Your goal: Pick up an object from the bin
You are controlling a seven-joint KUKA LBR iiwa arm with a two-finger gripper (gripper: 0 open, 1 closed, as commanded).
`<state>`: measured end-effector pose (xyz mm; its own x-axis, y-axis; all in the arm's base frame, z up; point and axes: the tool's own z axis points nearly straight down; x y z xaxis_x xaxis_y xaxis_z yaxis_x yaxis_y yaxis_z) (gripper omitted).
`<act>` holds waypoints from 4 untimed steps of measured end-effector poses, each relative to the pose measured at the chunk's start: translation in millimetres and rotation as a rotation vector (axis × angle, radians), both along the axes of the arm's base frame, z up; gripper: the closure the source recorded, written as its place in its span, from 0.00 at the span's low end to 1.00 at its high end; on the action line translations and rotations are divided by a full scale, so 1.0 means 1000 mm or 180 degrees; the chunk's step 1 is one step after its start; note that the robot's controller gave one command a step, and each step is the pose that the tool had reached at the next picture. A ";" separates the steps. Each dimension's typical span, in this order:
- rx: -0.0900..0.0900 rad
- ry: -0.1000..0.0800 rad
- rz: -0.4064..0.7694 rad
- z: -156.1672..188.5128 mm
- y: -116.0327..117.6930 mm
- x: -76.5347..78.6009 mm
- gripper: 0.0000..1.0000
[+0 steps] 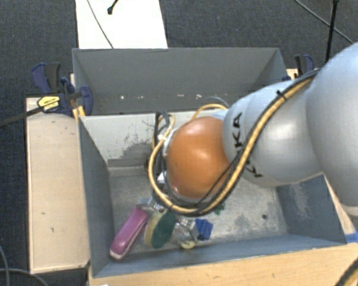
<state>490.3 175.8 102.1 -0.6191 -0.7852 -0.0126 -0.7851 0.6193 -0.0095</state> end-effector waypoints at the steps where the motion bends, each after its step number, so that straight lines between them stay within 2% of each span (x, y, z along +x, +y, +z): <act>1: -0.0022 0.0051 0.0032 -0.030 -0.010 0.007 0.00; 2: -0.0014 0.0050 -0.0001 -0.029 -0.009 0.008 0.00; 3: -0.0002 0.0026 -0.0001 -0.027 -0.008 0.010 1.00; 4: -0.0004 0.0039 -0.0035 -0.008 -0.007 0.010 1.00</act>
Offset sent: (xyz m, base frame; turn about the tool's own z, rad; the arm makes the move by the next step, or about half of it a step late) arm 0.0050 -0.0085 -0.0321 -0.0201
